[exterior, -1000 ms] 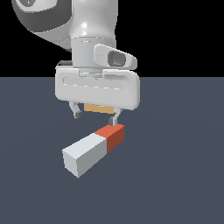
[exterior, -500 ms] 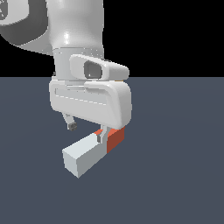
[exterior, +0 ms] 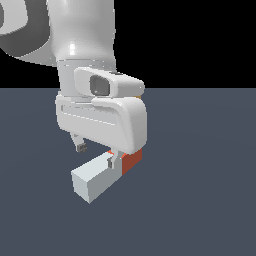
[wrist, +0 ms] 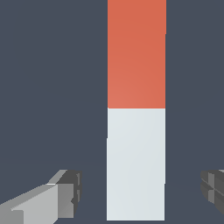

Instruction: Insert the peg into the horizontal hole in a box.

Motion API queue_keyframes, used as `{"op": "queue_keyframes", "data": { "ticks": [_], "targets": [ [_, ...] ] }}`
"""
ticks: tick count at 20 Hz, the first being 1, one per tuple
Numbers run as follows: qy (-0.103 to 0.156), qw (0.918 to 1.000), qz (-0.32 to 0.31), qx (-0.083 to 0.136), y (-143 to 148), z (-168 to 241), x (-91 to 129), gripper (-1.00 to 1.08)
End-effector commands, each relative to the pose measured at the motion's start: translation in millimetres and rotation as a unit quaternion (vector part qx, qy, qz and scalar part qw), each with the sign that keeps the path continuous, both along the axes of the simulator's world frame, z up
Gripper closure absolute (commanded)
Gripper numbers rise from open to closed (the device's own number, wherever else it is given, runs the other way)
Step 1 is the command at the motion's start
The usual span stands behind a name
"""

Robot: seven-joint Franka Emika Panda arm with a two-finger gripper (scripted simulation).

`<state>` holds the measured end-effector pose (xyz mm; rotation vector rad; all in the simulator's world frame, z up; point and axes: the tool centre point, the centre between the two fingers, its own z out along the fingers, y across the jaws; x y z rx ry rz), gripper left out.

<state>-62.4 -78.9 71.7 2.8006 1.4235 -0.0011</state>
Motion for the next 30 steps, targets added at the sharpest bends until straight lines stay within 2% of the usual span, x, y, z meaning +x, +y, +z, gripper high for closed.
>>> {"op": "queue_keyframes", "data": {
  "ticks": [1, 9, 14, 15, 26, 30],
  "targets": [
    [0.0, 1.0, 0.0, 0.0, 0, -6, -1, -0.92],
    [0.0, 1.0, -0.002, 0.0, 0, -41, -2, -0.92],
    [0.0, 1.0, -0.003, 0.0, 0, -48, -1, -0.92],
    [0.0, 1.0, -0.003, 0.0, 0, -48, -1, 1.08],
    [-0.001, 1.0, -0.002, 0.0, 0, -47, -1, 1.08],
    [-0.001, 1.0, 0.005, 0.0, 11, -46, -2, 1.08]
  ]
}}
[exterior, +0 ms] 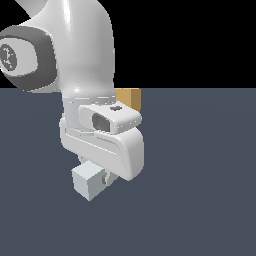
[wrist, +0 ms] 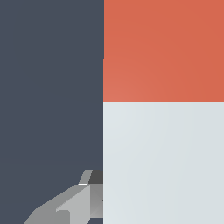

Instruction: Insert the peg into the horizontal hole in a box.

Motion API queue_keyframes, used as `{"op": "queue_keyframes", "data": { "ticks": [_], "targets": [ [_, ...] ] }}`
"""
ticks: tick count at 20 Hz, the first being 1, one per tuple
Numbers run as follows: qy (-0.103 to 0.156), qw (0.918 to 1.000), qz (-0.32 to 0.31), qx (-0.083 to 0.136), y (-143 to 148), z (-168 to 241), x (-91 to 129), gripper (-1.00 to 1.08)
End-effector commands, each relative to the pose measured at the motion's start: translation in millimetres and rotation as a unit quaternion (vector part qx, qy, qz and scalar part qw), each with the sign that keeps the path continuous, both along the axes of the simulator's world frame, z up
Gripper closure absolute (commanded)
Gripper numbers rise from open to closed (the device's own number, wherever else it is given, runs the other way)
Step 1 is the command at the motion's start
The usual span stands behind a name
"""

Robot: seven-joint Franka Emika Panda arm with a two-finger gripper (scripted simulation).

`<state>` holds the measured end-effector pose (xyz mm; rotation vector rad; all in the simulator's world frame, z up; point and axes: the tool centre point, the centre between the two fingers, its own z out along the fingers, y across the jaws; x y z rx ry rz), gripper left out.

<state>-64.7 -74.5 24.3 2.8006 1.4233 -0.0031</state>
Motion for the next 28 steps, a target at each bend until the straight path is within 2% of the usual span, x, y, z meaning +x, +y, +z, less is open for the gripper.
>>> {"op": "queue_keyframes", "data": {
  "ticks": [1, 6, 14, 18, 23, 28],
  "targets": [
    [-0.001, 1.0, 0.008, 0.0, 11, 2, 0, 1.08],
    [-0.001, 0.9995, 0.033, 0.0, 49, 9, -4, 1.08],
    [-0.001, 0.9953, 0.097, 0.0, 147, 25, -22, 1.08],
    [-0.001, 0.9925, 0.122, 0.0, 185, 31, -32, 1.08],
    [-0.001, 0.9901, 0.14, 0.0, 213, 36, -40, 1.08],
    [-0.001, 0.9895, 0.145, 0.0, 219, 37, -42, 1.08]
  ]
}}
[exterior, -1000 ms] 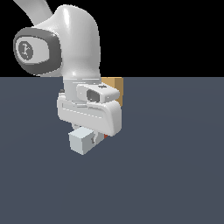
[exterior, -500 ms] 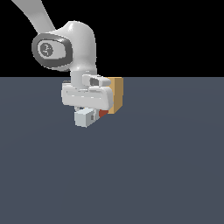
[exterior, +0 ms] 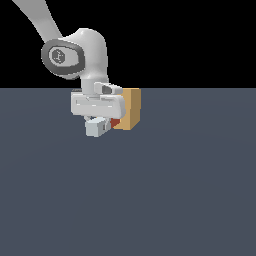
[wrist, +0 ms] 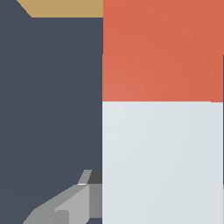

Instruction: Insert the peg into the horizontal hole in a box.

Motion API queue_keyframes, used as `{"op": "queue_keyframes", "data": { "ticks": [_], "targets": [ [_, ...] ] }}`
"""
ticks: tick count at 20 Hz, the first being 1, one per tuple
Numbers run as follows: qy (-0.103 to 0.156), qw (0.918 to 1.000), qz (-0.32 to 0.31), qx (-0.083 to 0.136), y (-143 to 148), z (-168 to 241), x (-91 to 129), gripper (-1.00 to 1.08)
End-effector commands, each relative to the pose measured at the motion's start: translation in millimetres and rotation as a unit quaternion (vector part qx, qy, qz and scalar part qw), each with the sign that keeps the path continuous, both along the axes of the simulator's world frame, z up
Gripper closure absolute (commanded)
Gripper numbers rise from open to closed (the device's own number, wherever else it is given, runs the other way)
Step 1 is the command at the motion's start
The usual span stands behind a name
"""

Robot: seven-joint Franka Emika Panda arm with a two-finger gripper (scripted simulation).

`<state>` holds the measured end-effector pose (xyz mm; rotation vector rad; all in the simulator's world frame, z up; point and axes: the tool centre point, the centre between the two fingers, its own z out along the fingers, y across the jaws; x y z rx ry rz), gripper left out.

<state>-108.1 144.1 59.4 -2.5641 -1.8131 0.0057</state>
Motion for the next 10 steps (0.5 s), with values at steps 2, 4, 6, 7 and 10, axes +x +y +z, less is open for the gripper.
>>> {"op": "queue_keyframes", "data": {
  "ticks": [2, 4, 6, 7, 10],
  "targets": [
    [-0.002, 1.0, 0.0, 0.0, 0.9, 1.9, 1.2, 1.08],
    [-0.002, 1.0, 0.0, 0.001, 0.7, 2.0, 1.4, 1.08],
    [-0.003, 1.0, 0.0, 0.001, 0.9, 4.0, 3.1, 1.08],
    [-0.003, 1.0, 0.0, 0.001, 0.9, 4.0, 3.1, 1.08],
    [-0.001, 1.0, 0.0, 0.0, 0.8, 2.1, 1.6, 1.08]
  ]
}}
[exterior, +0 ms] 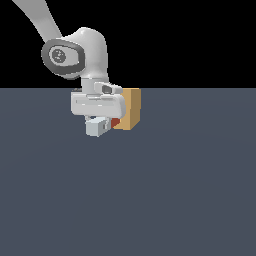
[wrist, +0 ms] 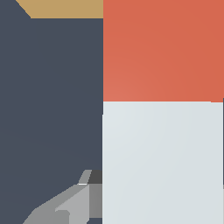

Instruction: Insert the peg into the horizontal hole in a box.

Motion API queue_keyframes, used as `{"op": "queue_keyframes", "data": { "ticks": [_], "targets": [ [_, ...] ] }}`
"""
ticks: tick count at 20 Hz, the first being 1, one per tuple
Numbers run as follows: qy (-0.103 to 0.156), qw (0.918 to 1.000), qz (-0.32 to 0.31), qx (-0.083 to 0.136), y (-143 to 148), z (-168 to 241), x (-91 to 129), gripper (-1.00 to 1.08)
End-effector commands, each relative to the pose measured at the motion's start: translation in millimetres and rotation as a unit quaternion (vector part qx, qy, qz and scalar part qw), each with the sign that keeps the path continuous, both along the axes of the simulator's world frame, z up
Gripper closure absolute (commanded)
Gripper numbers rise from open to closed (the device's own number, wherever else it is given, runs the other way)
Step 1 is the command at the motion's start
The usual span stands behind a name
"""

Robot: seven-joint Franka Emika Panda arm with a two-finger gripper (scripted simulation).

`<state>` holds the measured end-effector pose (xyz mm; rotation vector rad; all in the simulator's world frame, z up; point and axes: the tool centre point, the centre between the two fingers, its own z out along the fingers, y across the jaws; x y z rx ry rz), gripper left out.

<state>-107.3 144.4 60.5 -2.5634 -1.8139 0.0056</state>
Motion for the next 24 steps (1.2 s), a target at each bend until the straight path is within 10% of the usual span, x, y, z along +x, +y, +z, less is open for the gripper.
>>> {"op": "queue_keyframes", "data": {
  "ticks": [1, 24],
  "targets": [
    [-0.001, 1.0, 0.0, 0.0, 2, 1, 1, 1.08],
    [-0.003, 1.0, 0.0, 0.001, 96, 3, 35, 1.08]
  ]
}}
